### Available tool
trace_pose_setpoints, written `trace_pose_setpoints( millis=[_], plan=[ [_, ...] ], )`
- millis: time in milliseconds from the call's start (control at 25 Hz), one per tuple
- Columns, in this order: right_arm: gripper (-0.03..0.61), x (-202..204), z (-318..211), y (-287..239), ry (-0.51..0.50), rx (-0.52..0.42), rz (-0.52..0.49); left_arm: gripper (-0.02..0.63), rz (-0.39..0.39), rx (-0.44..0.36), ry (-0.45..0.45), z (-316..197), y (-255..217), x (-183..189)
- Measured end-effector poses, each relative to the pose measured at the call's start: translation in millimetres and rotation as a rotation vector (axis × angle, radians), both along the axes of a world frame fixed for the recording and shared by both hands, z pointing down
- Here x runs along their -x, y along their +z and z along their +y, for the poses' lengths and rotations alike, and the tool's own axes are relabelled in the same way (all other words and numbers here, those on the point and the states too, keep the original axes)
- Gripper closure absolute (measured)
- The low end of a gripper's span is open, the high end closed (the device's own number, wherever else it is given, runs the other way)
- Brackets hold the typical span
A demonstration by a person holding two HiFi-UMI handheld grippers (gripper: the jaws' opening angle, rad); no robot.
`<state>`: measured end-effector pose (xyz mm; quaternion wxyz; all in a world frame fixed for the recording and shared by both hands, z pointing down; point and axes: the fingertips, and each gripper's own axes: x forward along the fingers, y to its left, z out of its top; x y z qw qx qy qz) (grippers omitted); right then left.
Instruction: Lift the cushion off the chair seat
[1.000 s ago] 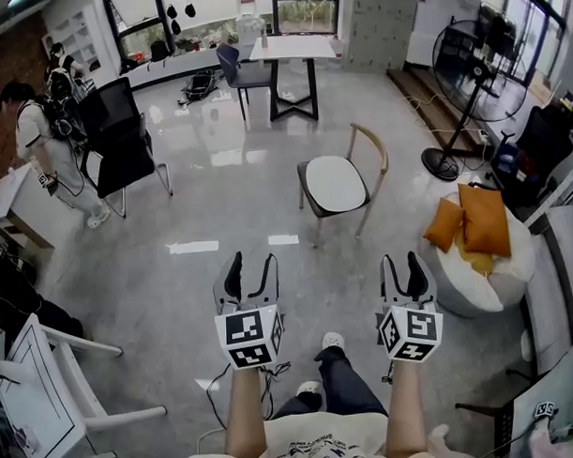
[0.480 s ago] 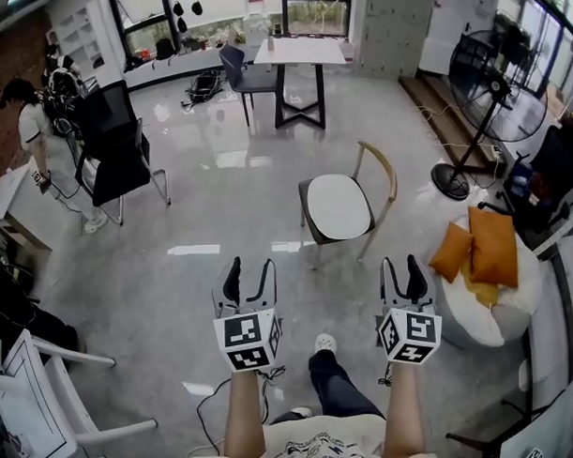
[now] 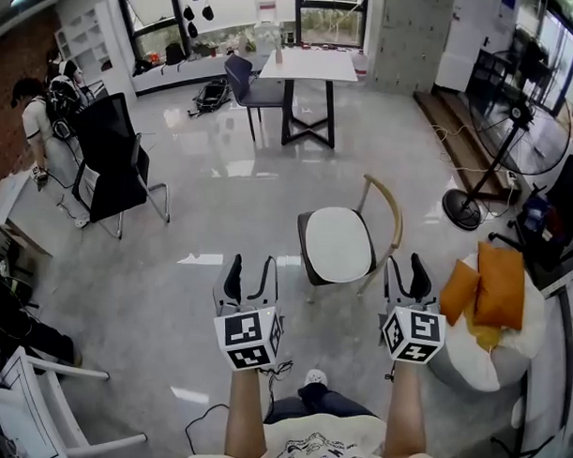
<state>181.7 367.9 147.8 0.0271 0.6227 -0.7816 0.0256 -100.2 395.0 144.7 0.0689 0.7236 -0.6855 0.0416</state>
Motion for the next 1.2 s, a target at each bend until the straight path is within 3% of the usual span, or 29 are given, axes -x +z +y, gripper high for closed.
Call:
trace_pose_setpoints(
  millis=[280, 600, 1200],
  plan=[
    [0.354, -8.1, -63.0, 28.0, -0.017, 0.046, -0.007, 0.376, 0.003, 0.047, -0.019, -58.8, 26.0, -9.5],
    [0.348, -0.2, -142.5, 56.9, -0.008, 0.105, 0.0, 0.376, 0.011, 0.104, -0.03, -135.9, 54.2, 7.1],
    [0.342, 22.5, -370.7, 87.3, 0.129, 0.202, 0.008, 0.376, 0.022, 0.166, 0.076, -403.9, 71.2, 54.3]
  ],
)
